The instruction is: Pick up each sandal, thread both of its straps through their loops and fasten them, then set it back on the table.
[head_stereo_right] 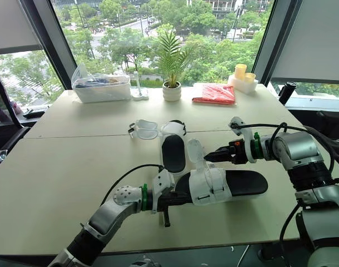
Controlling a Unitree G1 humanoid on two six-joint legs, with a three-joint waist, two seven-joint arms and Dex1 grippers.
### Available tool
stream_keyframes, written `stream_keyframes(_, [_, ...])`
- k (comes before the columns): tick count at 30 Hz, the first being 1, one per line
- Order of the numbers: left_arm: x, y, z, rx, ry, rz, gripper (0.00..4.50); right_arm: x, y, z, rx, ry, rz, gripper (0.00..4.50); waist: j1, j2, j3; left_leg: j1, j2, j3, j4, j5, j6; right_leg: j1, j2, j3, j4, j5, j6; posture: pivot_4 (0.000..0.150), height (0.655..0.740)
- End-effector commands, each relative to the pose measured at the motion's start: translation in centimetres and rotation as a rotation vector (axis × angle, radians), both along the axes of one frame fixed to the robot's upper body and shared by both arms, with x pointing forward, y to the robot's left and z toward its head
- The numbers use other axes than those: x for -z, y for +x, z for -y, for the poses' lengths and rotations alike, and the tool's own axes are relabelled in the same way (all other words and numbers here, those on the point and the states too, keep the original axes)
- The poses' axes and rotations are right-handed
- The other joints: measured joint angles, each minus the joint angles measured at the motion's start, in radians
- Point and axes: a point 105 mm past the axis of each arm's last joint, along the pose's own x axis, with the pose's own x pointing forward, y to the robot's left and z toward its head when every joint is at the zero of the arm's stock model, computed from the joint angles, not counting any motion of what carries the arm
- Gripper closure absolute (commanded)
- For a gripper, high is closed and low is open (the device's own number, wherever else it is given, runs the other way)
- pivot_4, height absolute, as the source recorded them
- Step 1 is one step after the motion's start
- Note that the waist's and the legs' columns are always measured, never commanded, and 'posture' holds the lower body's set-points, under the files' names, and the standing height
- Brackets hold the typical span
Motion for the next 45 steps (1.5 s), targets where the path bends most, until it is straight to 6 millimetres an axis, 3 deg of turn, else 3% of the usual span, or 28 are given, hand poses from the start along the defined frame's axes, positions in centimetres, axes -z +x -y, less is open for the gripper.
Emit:
stream_keyframes(1, [1.4,-0.1,-0.6,-0.023,0.049,-0.041,4.5,-0.9,0.5,-0.1,-0.036,-0.103,0.141,0.54,0.0,0.0,0.0,0.0,0.0,0.0,0.0,0.0,0.0,0.0,0.0,0.0,0.0,0.0,0.0,0.15,0.74])
stream_keyframes(7, [1.3,-0.1,-0.6,-0.021,0.05,-0.038,4.5,3.0,-0.3,0.4,-0.131,-0.324,0.19,0.54,0.0,0.0,0.0,0.0,0.0,0.0,0.0,0.0,0.0,0.0,0.0,0.0,0.0,0.0,0.0,0.15,0.74])
stream_keyframes(12, [1.2,0.0,-0.6,-0.022,0.049,-0.039,4.5,5.4,2.0,1.8,-0.036,-0.46,0.268,0.54,-0.001,0.001,0.0,0.002,0.0,0.0,0.0,0.001,-0.001,0.002,0.001,0.0,0.001,0.0,0.0,0.15,0.74])
stream_keyframes(16, [1.2,0.0,-0.6,-0.023,0.05,-0.04,4.5,3.7,4.5,1.8,0.071,-0.425,0.357,0.54,-0.002,0.001,0.0,0.002,-0.001,0.0,0.0,0.001,-0.002,0.001,0.001,0.0,0.002,0.0,0.0,0.15,0.74])
stream_keyframes(21, [1.2,0.0,-0.7,-0.024,0.052,-0.038,4.5,1.1,5.0,1.5,0.06,-0.376,0.392,0.54,-0.003,0.001,0.0,0.002,-0.001,0.0,0.0,0.002,-0.002,0.0,0.001,0.0,0.002,0.001,0.001,0.15,0.74])
stream_keyframes(29, [1.2,0.0,-0.9,-0.027,0.055,-0.035,4.5,-2.0,2.7,0.9,-0.019,-0.189,0.248,0.54,-0.003,0.001,0.0,0.002,-0.001,0.0,-0.001,0.002,-0.002,0.0,0.001,0.0,0.002,0.0,0.001,0.15,0.74])
stream_keyframes(36, [1.2,0.0,-0.9,-0.027,0.057,-0.032,4.5,-1.7,0.4,-0.1,-0.064,-0.033,0.059,0.54,-0.006,0.002,0.0,0.002,-0.001,-0.001,-0.001,0.001,-0.002,0.0,0.001,0.0,0.002,0.0,0.001,0.15,0.74])
stream_keyframes(45, [1.3,0.1,-1.0,-0.031,0.057,-0.033,4.5,1.3,0.9,-2.7,-0.06,0.138,-0.11,0.54,-0.01,0.002,0.0,0.002,-0.001,-0.001,-0.001,0.001,-0.002,0.0,0.0,0.0,0.002,0.0,0.001,0.15,0.74])
